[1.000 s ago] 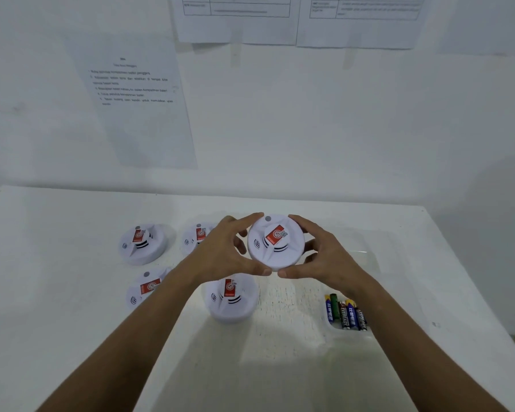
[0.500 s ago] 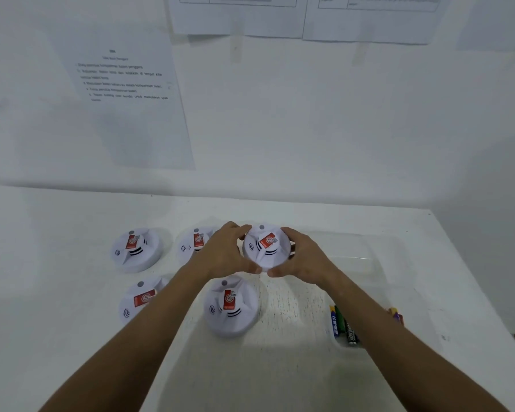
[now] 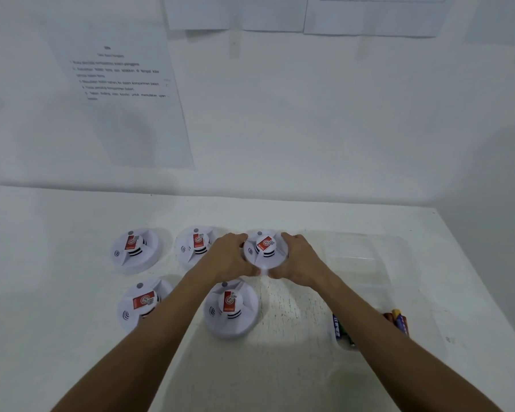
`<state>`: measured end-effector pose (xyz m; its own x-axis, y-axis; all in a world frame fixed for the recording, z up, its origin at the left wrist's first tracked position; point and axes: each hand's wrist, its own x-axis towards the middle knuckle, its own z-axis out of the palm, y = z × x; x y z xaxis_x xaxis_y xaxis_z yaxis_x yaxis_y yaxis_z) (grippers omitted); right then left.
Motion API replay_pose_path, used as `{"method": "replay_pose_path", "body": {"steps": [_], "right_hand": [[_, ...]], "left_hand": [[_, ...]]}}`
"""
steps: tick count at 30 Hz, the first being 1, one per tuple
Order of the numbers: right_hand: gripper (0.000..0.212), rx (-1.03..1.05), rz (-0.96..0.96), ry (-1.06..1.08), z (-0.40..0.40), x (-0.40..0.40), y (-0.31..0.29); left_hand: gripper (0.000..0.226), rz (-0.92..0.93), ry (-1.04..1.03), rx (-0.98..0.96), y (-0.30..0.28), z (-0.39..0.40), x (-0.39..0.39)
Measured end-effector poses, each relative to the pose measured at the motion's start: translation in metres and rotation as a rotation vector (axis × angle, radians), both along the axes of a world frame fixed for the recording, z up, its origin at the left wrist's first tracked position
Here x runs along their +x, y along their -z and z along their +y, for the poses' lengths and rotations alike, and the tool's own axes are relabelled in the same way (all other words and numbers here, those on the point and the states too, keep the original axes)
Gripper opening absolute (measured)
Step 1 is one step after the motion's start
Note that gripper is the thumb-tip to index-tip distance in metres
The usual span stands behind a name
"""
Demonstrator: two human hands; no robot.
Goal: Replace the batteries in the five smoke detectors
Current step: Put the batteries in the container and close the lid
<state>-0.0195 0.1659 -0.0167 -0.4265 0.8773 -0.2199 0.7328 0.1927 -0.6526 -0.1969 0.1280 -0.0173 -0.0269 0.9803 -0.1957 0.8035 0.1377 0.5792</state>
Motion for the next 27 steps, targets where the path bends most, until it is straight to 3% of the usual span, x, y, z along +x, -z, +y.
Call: {"method": "replay_pose_path", "body": {"steps": [5, 7, 9, 11, 13, 21, 27], "right_hand": [[0.026, 0.086, 0.104, -0.013, -0.032, 0.018, -0.036], [0.056, 0.134, 0.155, 0.054, -0.051, 0.042, -0.045], [0.07, 0.184, 0.195, 0.101, -0.073, 0.064, -0.05], [0.067, 0.223, 0.215, 0.151, -0.094, 0.091, -0.049], [0.064, 0.254, 0.213, 0.214, -0.114, 0.118, -0.051], [0.062, 0.293, 0.113, 0.415, -0.197, 0.207, -0.029], [0.067, 0.203, 0.002, 0.46, -0.228, 0.243, 0.003]], "left_hand": [[0.036, 0.033, -0.097, 0.128, -0.037, -0.026, 0.026], [0.017, 0.001, -0.042, 0.229, -0.055, -0.046, 0.047], [0.011, -0.068, -0.007, 0.261, -0.063, -0.067, 0.068], [0.043, -0.112, 0.036, 0.215, -0.064, -0.088, 0.09], [0.058, -0.134, 0.056, 0.202, -0.061, -0.105, 0.109], [0.054, -0.217, 0.048, 0.304, -0.027, -0.171, 0.168], [0.062, -0.157, -0.073, 0.196, 0.002, -0.208, 0.193]]}}
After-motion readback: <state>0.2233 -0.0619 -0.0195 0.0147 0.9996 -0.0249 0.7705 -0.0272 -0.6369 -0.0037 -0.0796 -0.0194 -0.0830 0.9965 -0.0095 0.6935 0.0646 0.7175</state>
